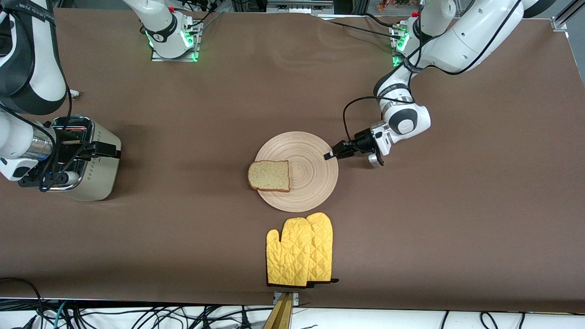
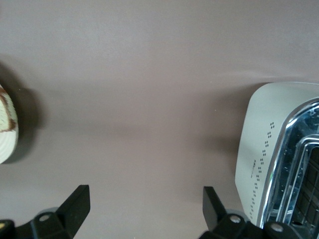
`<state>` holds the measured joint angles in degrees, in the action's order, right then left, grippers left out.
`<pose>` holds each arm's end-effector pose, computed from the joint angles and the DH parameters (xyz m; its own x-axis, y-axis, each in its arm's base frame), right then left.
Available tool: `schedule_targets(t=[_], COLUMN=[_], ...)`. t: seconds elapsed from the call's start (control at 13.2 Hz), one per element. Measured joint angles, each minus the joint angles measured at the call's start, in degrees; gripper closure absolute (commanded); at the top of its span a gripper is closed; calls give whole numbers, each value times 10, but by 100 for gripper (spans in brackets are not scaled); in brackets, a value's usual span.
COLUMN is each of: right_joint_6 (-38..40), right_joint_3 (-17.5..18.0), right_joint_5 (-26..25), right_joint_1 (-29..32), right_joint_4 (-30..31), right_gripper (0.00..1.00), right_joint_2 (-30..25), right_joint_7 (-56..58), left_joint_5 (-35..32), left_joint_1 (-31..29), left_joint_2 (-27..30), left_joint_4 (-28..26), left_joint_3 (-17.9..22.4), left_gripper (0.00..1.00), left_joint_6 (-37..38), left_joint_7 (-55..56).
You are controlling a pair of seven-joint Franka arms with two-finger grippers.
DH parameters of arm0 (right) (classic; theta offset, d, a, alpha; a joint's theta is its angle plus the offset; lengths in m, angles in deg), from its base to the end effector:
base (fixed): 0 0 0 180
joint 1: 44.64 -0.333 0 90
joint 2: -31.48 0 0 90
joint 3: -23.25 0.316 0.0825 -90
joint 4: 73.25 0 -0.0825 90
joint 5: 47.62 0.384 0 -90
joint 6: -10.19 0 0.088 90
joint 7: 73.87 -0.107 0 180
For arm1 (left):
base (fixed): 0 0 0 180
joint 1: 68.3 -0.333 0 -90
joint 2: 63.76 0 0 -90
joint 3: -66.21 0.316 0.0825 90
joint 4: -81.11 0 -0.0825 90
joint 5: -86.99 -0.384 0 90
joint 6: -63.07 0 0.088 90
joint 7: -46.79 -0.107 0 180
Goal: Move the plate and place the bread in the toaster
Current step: 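Slide the plate toward the toaster with the left gripper, then release the plate with the left gripper while the right gripper reaches the bread, then grasp the bread slice with the right gripper while the left gripper retracts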
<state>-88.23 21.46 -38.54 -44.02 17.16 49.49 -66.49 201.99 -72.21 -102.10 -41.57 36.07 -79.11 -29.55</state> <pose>0.6351 -0.0100 0.4453 0.9858 0.0625 -0.1556 0.0371 -0.9862 -0.1615 0.4666 -0.2499 0.1083 0.9574 0.2887 -0.0102 0.1307 -0.4015 0.9065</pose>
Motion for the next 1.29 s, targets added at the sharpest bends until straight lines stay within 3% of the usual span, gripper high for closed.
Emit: schedule_targets(t=[0.08,0.15,0.23,0.53,0.68,1.06,1.29], right_joint_6=[0,0,-2,-24,-27,-32,-56], right_joint_3=[0,0,0,0,1,2,3], right_joint_5=[6,15,25,84,149,331,378], right_joint_1=[0,0,0,-1,-2,-5,-31], right_joint_4=[0,0,1,2,3,3,3], right_gripper=[0,0,0,0,0,0,0], right_joint_2=[2,6,10,34,57,126,154], right_joint_7=[0,0,0,1,1,39,58], left_joint_5=[0,0,0,0,-24,-306,-475], left_joint_1=[4,7,9,8,1,-55,-92], left_joint_2=[-3,-4,-4,-4,-4,-2,-2], left_joint_4=[0,0,1,7,12,49,65], left_joint_3=[0,0,0,0,1,2,2], left_gripper=[100,57,1,0,0,0,0], left_joint_6=[-1,-1,-1,0,1,24,61], left_joint_7=[0,0,0,0,12,225,331])
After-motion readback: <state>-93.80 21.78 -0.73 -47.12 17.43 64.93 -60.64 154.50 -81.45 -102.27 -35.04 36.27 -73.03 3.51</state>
